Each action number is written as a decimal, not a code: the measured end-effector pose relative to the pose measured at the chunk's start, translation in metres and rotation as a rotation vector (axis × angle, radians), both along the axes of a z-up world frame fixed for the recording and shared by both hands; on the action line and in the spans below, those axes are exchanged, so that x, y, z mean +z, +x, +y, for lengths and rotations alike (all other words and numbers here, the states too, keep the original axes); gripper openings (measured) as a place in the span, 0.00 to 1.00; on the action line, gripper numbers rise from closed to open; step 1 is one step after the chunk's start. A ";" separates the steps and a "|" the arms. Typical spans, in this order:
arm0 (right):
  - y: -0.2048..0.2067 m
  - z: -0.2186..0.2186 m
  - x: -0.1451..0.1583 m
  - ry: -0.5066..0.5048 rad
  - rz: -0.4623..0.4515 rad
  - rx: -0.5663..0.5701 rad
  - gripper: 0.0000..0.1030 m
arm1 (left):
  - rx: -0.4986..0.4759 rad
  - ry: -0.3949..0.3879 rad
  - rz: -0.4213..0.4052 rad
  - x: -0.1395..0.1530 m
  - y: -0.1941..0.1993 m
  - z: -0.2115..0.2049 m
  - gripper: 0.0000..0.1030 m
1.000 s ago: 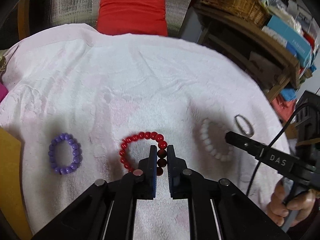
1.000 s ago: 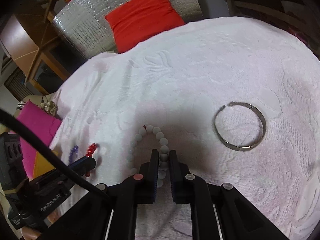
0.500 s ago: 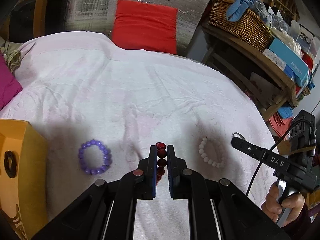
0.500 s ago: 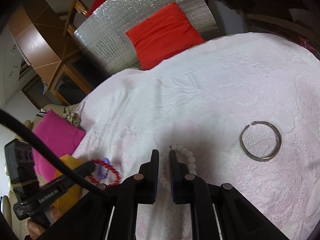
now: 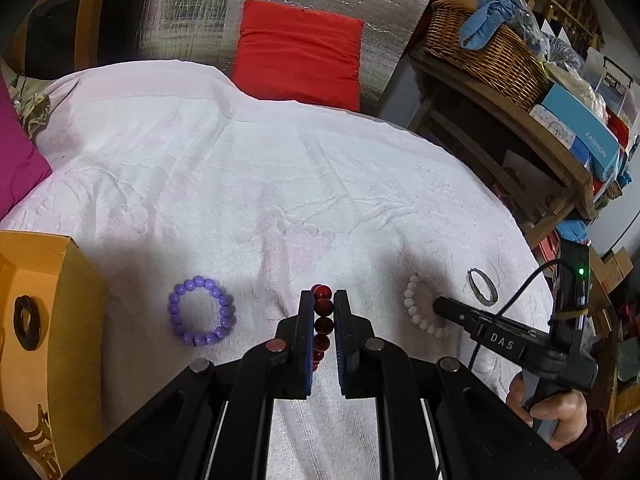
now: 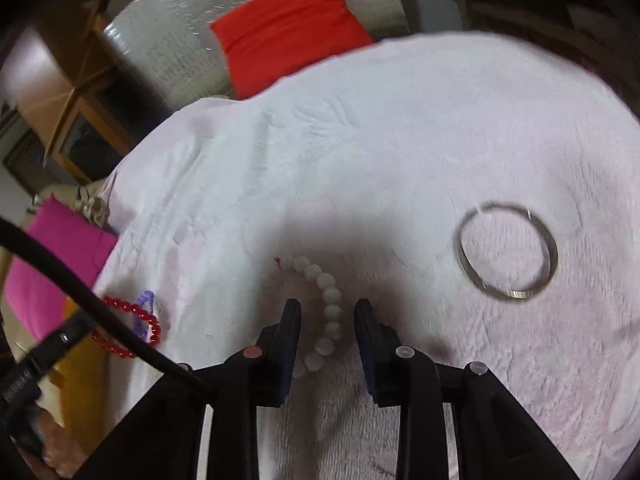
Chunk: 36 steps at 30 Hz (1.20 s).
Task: Organize jewelry
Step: 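Close the right tool on the white bead bracelet and lift it, then carry both bracelets over the orange box and open both tools to drop them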
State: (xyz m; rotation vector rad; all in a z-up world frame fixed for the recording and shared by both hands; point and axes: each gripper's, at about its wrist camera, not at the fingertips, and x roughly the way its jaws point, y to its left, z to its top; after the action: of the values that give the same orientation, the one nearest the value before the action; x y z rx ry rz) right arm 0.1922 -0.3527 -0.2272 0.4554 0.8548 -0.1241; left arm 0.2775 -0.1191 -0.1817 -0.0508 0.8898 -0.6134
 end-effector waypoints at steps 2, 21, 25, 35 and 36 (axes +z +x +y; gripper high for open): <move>-0.002 0.002 0.001 -0.013 -0.005 0.010 0.10 | 0.005 -0.004 -0.003 0.002 0.000 0.001 0.09; -0.031 0.010 0.053 0.007 -0.275 0.031 0.10 | 0.019 -0.075 -0.089 0.039 -0.021 0.011 0.09; -0.037 0.017 0.060 0.012 -0.303 0.047 0.10 | 0.027 -0.081 -0.108 0.046 -0.027 0.014 0.09; -0.049 0.030 0.073 0.037 -0.346 0.078 0.10 | 0.043 -0.071 -0.123 0.050 -0.035 0.025 0.09; -0.049 0.031 0.074 0.038 -0.349 0.082 0.10 | 0.046 -0.072 -0.125 0.051 -0.035 0.027 0.09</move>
State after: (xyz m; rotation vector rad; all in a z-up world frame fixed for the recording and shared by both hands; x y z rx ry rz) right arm 0.1430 -0.3216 -0.1536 0.4609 0.5320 0.0472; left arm 0.2424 -0.0923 -0.1309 -0.0959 0.7433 -0.5992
